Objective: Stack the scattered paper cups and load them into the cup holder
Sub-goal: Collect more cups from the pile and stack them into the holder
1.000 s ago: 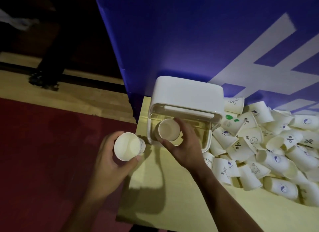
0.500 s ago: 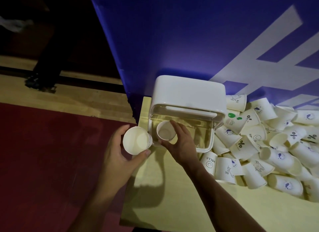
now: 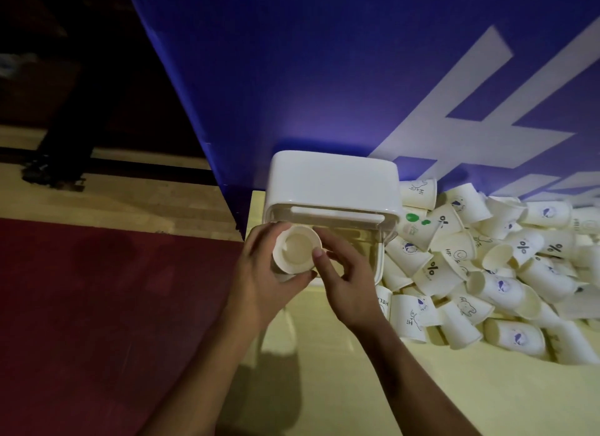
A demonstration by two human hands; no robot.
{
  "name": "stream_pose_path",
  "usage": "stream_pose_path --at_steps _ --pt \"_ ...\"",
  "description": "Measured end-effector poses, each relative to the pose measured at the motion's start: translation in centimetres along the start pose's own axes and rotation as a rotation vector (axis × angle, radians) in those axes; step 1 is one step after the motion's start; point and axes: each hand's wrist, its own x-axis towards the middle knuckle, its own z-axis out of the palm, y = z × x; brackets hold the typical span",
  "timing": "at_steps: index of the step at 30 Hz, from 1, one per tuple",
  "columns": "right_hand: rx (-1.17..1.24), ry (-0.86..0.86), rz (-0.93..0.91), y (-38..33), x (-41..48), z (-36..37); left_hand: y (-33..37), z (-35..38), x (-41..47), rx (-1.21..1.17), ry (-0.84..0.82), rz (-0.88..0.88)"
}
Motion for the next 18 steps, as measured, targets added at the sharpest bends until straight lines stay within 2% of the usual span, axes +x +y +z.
stream_pose_path --at_steps 6,12,18 --pt "-0.122 -0.023 -0.002 2.2 0.7 0.1 -2.5 2.1 0.5 0.071 -0.013 -0.049" --pt "-0.364 -0.085 -0.037 5.6 1.9 1.4 -5.2 3.5 1.4 0.179 -0.07 -0.162" --pt "-0.407 -0.138 0.116 7.5 1.7 2.1 -7.0 4.4 1.7 0.21 -0.171 -0.227"
